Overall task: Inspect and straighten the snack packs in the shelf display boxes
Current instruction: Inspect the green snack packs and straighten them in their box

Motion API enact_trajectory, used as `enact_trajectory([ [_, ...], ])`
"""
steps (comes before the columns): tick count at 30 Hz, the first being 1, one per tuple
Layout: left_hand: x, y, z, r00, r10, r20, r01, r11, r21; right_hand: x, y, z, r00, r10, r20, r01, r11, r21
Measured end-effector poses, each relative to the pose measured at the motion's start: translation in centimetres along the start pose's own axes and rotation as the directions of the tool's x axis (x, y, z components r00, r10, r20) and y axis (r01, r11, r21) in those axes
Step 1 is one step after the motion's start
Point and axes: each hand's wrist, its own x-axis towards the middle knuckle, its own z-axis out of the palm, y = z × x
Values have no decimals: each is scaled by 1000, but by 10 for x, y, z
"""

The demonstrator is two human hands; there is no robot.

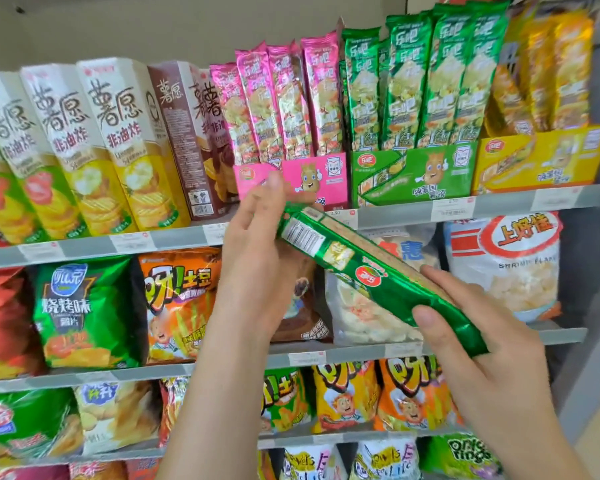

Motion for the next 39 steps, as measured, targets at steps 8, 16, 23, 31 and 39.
enact_trajectory([
  [8,29,2,-8,985,169,30,-166,982,-86,26,9,-7,987,145,65,-159,903,398],
  [16,37,-17,21,963,40,268,28,969,-246,36,4,10,965,205,-166,-100,865,491],
  [23,28,-33,38,970,142,198,-138,990,-36,44,-5,18,977,102,-186,-38,946,321],
  [31,46,-26,45,983,145,116,-135,986,-97,50,-2,5,970,29,-240,3,991,135],
  [39,53,-25,51,986,114,121,-109,993,-50,47,1,16,914,-25,-406,17,1000,-25],
])
